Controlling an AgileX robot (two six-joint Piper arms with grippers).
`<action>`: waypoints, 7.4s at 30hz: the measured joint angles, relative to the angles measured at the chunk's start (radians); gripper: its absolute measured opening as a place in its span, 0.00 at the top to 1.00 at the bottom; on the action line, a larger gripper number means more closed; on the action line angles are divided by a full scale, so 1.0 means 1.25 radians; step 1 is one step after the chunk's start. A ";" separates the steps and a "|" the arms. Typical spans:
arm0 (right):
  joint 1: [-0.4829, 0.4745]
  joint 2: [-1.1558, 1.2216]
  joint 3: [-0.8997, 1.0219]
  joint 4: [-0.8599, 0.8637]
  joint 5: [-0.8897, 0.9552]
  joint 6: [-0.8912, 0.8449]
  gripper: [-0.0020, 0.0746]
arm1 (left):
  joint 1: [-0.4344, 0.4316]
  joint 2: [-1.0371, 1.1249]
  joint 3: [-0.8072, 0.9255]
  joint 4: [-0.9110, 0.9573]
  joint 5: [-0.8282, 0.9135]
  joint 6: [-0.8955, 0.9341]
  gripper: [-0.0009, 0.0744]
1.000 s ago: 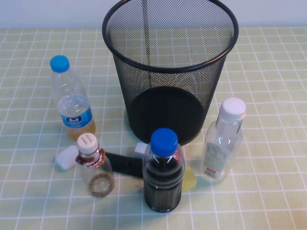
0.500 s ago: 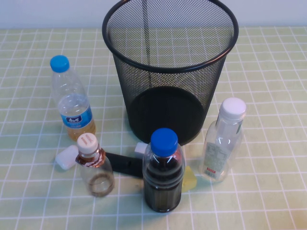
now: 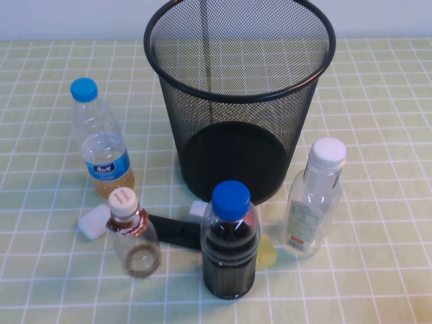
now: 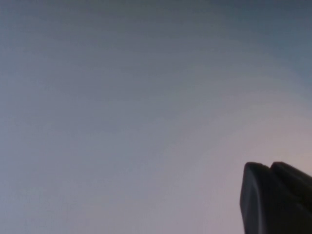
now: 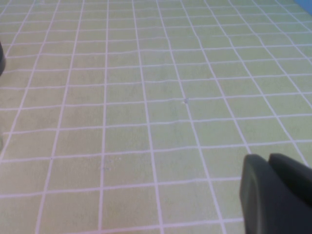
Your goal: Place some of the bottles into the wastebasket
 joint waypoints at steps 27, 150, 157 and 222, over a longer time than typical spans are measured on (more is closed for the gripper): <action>0.000 0.000 0.000 0.000 0.000 0.000 0.98 | -0.010 0.582 -0.655 -0.236 1.209 0.318 0.99; 0.000 0.000 0.002 -0.075 -0.244 0.037 0.98 | -0.276 0.928 -1.256 -0.167 1.455 0.334 0.99; 0.000 0.000 0.002 -0.039 -0.588 0.078 0.99 | -0.276 0.666 -0.886 -0.172 1.244 0.344 0.99; 0.388 0.981 -1.066 0.305 0.500 -0.241 0.79 | -0.276 0.116 0.056 0.066 0.489 0.341 0.99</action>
